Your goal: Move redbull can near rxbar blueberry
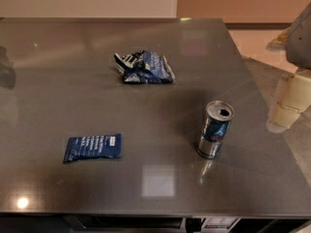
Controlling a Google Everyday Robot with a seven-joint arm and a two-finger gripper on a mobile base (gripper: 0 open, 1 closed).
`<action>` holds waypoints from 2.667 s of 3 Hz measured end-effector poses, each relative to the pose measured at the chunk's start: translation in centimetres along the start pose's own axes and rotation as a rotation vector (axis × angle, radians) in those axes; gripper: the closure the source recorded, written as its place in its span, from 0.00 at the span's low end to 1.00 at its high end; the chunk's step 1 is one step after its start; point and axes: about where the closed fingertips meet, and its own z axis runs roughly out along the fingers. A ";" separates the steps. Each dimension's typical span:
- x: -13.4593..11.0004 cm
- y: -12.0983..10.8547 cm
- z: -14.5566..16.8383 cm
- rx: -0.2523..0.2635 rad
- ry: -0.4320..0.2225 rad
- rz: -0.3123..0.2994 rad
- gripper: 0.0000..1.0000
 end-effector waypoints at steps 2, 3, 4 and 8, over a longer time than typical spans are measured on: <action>-1.1 1.4 1.1 -0.070 -0.057 -0.023 0.00; -3.1 3.9 2.5 -0.185 -0.160 -0.068 0.00; -4.3 5.7 3.6 -0.239 -0.227 -0.099 0.00; -6.3 6.9 6.8 -0.243 -0.315 -0.143 0.41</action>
Offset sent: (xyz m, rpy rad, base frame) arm -0.0336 0.0588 -0.0442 0.2534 0.2263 0.2089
